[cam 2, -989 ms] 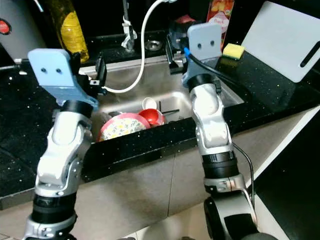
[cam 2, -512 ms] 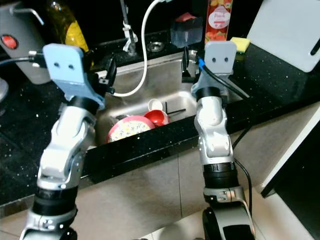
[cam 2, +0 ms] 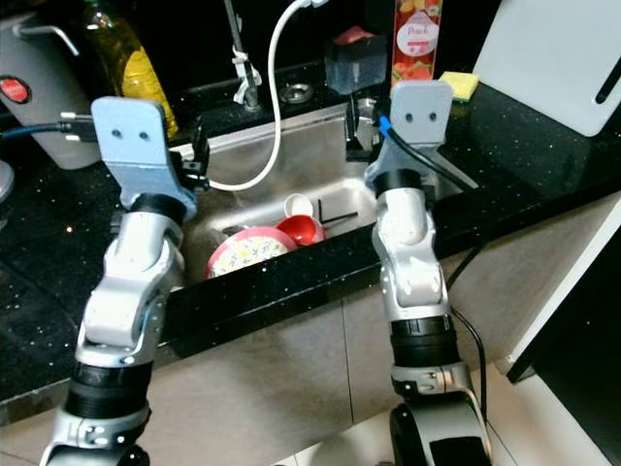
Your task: Kitchen organization
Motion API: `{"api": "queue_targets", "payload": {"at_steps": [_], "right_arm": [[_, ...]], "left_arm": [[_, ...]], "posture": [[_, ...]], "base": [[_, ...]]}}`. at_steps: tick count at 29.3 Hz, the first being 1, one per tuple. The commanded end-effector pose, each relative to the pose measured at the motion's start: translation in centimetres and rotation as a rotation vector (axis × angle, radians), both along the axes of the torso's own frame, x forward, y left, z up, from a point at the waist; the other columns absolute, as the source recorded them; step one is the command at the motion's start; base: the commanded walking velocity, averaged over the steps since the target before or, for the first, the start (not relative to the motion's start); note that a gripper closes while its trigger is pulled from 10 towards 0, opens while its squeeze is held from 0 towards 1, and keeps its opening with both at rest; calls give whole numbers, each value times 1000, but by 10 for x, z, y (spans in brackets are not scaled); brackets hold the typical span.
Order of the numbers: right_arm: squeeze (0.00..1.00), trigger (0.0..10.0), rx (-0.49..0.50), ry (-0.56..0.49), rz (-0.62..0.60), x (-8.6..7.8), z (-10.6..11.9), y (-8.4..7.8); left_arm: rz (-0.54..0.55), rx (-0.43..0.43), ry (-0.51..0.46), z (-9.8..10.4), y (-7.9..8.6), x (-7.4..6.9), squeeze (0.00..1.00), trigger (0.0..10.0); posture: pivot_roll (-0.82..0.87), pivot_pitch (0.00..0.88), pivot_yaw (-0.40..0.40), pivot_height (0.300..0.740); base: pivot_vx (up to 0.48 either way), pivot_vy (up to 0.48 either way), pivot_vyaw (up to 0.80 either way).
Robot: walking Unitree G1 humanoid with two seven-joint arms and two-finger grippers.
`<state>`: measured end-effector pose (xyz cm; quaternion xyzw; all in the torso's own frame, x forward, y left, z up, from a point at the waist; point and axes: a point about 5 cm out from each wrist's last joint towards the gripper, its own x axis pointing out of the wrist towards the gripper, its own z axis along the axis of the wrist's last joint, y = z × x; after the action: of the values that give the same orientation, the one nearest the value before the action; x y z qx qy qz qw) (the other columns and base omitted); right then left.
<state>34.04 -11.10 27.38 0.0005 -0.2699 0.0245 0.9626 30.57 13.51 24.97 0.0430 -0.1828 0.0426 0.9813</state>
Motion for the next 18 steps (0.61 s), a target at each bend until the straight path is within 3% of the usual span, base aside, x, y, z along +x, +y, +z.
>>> {"api": "queue_targets", "payload": {"at_steps": [1,11,18], "right_arm": [[0,10000,-12,-15,29,0,3,8],[0,10000,17,23,-5,2,-4,6],[0,10000,30,53,-50,7,-6,-1]], "left_arm": [[15,-10,26,-8,0,0,0,10000],[-12,-11,-8,2,0,2,0,10000],[-18,-9,-1,-1,-3,0,0,10000]], "posture": [[90,0,84,740],[88,0,101,740],[92,0,107,740]], "base": [[0,0,0],[0,0,0],[0,0,800]]}}
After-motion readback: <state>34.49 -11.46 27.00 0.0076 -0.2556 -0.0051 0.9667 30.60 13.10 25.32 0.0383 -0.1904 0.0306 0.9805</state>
